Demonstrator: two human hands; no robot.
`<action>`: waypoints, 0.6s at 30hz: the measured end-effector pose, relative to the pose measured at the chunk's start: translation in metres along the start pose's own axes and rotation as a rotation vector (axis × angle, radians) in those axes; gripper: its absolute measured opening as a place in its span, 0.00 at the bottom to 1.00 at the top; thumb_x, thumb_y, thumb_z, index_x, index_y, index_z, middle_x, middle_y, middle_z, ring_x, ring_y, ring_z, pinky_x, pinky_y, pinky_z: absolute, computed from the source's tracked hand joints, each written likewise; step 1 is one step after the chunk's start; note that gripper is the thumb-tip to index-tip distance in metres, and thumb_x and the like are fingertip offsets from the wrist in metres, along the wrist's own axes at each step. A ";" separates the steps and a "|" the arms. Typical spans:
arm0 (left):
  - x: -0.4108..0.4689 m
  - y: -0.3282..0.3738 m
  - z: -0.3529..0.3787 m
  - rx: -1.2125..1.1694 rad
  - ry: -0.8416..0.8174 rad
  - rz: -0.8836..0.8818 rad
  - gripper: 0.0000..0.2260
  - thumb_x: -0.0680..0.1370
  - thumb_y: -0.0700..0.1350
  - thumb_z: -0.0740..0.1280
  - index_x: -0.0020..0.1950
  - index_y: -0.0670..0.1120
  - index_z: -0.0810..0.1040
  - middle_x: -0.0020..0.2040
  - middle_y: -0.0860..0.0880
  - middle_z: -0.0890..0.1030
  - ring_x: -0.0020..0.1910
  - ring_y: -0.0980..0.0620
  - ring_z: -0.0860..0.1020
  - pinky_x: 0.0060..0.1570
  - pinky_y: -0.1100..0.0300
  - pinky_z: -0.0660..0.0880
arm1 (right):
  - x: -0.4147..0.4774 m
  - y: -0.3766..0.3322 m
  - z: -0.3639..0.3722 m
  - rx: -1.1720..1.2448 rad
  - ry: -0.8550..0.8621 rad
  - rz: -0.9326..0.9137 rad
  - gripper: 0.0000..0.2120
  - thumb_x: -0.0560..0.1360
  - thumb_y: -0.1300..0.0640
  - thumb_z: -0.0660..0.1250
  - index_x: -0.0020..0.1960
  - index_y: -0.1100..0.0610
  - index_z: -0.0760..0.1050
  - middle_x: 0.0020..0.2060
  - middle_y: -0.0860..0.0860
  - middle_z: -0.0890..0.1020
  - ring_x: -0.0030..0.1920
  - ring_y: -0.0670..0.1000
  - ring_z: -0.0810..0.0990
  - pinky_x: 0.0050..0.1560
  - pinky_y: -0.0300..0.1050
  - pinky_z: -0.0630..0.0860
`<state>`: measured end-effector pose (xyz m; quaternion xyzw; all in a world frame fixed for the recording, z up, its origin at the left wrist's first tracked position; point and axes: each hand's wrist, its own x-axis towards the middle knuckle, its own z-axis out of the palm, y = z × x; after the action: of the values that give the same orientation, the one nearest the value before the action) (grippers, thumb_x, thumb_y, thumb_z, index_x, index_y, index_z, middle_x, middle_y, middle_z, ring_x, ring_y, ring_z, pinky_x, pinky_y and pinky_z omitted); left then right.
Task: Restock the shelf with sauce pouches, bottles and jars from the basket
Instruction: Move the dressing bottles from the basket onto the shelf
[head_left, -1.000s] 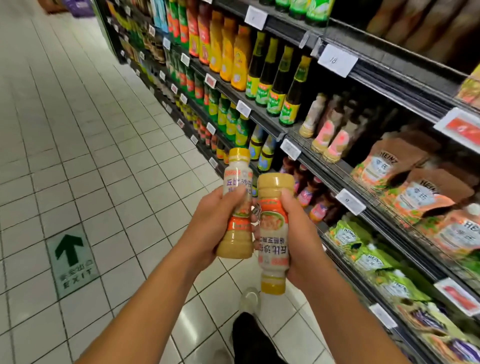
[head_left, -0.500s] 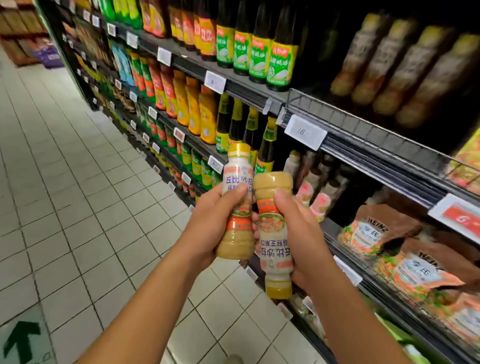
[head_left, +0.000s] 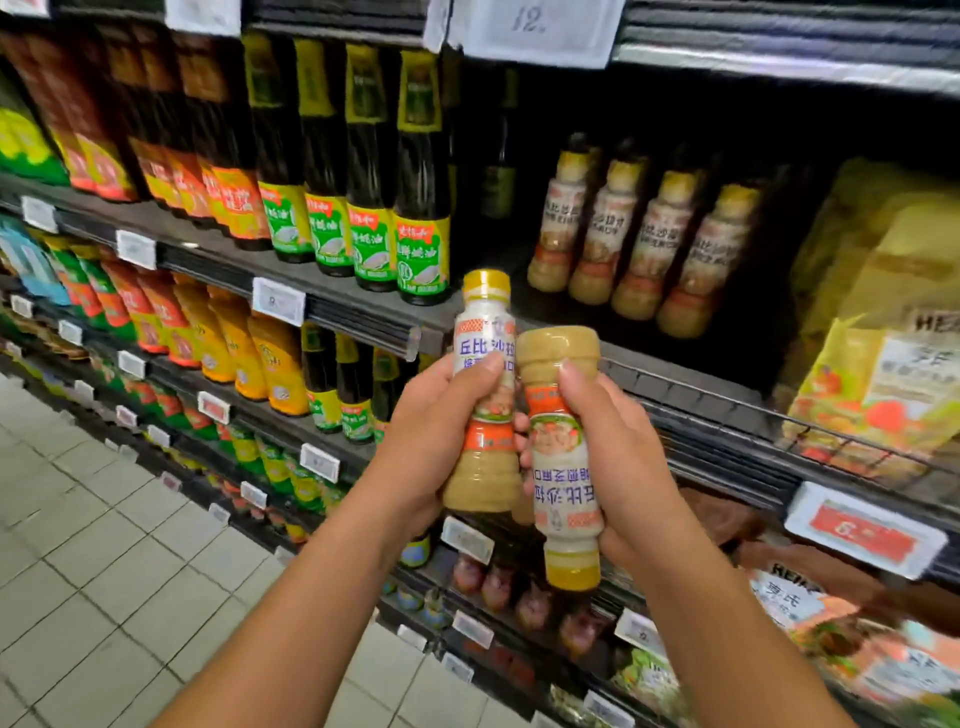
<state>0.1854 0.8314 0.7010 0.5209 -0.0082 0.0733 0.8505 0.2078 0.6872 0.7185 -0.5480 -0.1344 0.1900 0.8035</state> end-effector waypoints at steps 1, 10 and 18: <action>0.011 0.004 0.000 -0.001 -0.034 -0.008 0.10 0.76 0.52 0.69 0.48 0.46 0.80 0.34 0.41 0.79 0.27 0.46 0.78 0.31 0.54 0.79 | 0.006 -0.003 0.001 0.011 0.027 -0.007 0.14 0.72 0.43 0.71 0.49 0.53 0.81 0.37 0.58 0.81 0.31 0.52 0.80 0.30 0.44 0.77; 0.100 0.040 0.006 0.068 -0.268 -0.029 0.13 0.73 0.52 0.72 0.51 0.45 0.79 0.35 0.40 0.79 0.28 0.45 0.78 0.32 0.54 0.78 | 0.053 -0.040 0.015 -0.035 0.313 -0.119 0.15 0.78 0.46 0.67 0.50 0.58 0.78 0.35 0.58 0.81 0.31 0.53 0.79 0.30 0.45 0.78; 0.154 0.054 0.027 0.223 -0.301 0.059 0.23 0.63 0.54 0.78 0.53 0.47 0.80 0.37 0.43 0.84 0.32 0.48 0.82 0.35 0.54 0.80 | 0.086 -0.074 0.007 -0.049 0.461 -0.122 0.24 0.72 0.40 0.70 0.51 0.62 0.78 0.32 0.58 0.82 0.28 0.53 0.81 0.30 0.46 0.80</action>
<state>0.3322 0.8495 0.7751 0.6163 -0.1426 0.0197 0.7742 0.2928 0.7076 0.7905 -0.5872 0.0149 0.0077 0.8093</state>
